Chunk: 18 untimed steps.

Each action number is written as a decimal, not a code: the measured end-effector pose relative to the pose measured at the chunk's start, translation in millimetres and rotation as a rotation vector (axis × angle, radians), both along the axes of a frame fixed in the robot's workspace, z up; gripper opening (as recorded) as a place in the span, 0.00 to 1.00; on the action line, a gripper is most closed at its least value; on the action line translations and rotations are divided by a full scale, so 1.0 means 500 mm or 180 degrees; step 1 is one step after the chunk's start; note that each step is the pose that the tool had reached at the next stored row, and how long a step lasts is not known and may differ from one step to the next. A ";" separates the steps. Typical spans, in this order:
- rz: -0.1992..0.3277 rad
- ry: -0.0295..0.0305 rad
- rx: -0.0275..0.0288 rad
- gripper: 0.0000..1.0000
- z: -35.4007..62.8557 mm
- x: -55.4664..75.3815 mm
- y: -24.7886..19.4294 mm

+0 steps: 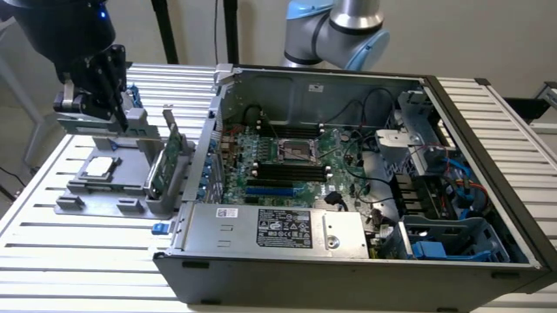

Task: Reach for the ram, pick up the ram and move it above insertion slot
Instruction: 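Pick up the ram and move it above insertion slot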

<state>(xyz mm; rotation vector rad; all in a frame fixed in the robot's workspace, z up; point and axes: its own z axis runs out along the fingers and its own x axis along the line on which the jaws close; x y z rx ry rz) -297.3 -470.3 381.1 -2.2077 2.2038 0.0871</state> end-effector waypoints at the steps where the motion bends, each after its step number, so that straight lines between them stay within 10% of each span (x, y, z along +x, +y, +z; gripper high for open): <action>1: 0.0000 0.0000 0.0005 0.13 0.004 0.008 0.0001; 18: 0.0000 0.0000 0.0138 0.13 0.044 0.131 0.0034</action>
